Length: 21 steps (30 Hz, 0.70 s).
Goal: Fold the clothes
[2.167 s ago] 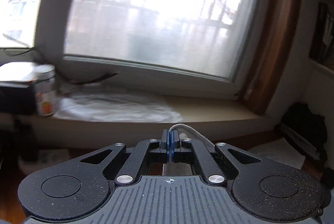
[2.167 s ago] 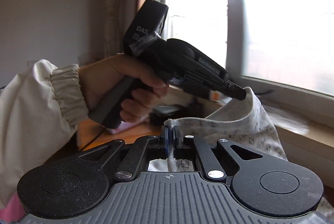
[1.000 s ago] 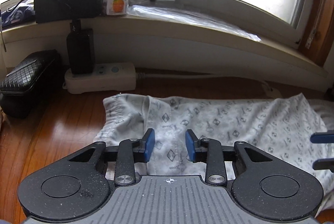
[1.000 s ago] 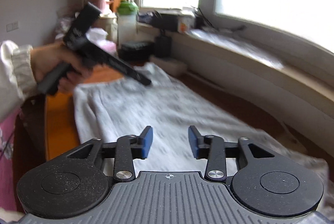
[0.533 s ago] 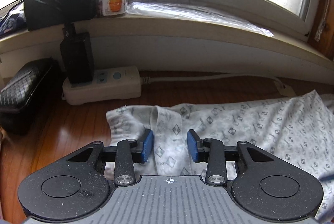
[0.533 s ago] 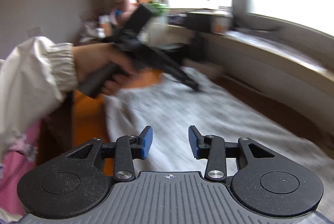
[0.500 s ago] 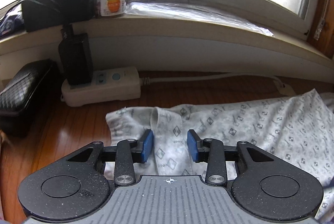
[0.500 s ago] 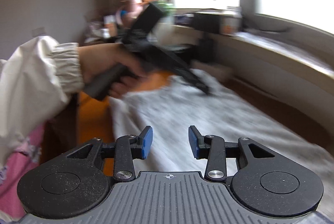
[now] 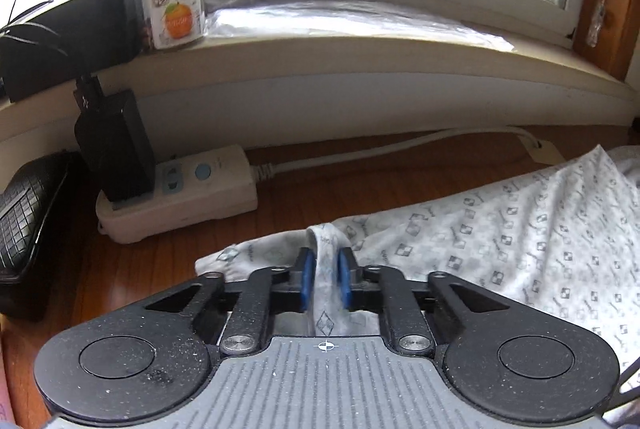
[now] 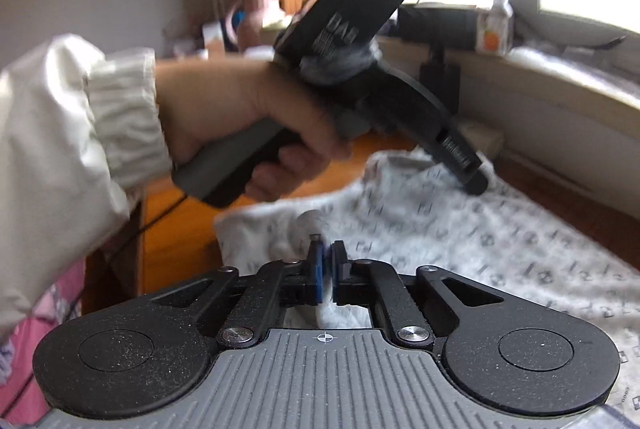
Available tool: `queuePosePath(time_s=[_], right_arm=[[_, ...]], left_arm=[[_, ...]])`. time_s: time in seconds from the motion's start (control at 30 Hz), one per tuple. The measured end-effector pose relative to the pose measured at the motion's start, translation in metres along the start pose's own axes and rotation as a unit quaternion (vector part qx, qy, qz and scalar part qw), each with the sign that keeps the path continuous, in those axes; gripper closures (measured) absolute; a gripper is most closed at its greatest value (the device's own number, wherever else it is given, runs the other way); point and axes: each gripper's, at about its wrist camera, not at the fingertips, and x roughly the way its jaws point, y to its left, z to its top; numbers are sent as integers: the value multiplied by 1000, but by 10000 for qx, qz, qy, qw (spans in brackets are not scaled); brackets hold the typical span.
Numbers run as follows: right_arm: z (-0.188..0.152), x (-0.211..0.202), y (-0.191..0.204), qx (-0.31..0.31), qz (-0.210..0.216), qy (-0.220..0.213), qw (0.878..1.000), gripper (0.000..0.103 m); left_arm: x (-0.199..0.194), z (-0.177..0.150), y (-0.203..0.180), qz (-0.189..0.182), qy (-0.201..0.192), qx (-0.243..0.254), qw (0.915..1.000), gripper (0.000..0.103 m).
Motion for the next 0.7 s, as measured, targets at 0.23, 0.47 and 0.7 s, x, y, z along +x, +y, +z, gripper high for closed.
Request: queuePosePath(time_s=[0.23,0.47,0.7], right_arm=[[16,-24,15,-96,-99,-610,9980,98],[30,-22,28,-194,-107,-775,9967,98],[28,2,34,-172,-138,-506,9985,91]], left_arm=[[-33,19,-6,-42,-316,-86,9995,96],[-66,26,7,117,-556,-206,9982,96],[-55,10,30,517,-250,-424,9974,85]])
